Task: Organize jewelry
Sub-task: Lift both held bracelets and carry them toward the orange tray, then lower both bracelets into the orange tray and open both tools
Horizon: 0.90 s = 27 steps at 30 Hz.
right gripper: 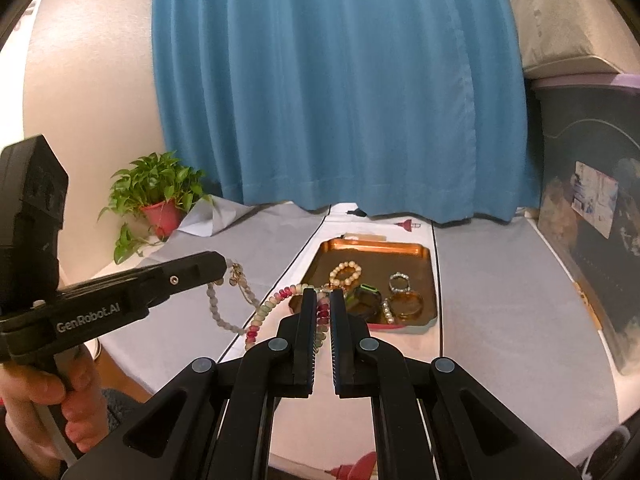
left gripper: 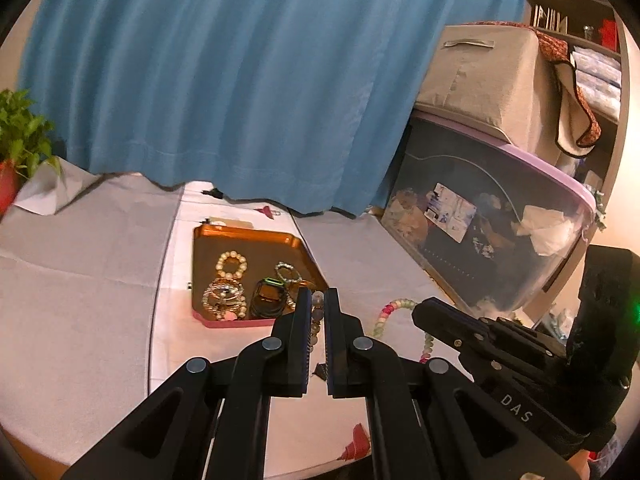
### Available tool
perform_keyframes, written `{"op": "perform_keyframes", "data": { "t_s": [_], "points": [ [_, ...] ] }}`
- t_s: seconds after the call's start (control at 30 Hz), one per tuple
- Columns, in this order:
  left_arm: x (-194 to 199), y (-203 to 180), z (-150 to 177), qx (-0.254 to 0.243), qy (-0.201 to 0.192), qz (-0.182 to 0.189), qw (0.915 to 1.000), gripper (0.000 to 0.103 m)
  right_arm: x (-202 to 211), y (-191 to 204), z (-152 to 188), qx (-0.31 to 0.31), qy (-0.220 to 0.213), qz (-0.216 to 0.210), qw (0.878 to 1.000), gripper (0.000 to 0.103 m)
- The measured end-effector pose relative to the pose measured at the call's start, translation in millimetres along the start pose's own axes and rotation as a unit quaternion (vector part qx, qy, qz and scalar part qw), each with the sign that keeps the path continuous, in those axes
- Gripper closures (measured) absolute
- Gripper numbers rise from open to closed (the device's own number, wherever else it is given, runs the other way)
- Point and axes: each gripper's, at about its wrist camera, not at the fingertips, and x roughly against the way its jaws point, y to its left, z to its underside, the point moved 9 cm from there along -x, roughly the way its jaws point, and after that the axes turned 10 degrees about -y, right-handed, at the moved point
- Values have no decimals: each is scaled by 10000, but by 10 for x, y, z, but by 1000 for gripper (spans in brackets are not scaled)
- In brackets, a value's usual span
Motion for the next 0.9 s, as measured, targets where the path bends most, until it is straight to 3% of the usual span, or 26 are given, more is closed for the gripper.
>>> {"op": "perform_keyframes", "data": {
  "t_s": [0.33,0.6,0.9],
  "points": [
    [-505,207,-200,-213,-8,-86,9997,99,-434,-163,-278,-114,-213,-126,9996,96],
    [-794,290,-632,-421,-348,10,9985,99,-919,-379,-691,-118,-530,-134,9984,96],
    [-1146,336,-692,-422,-433,128,9981,99,-1371,-630,-671,-120,-565,-111,9983,96]
  ]
}}
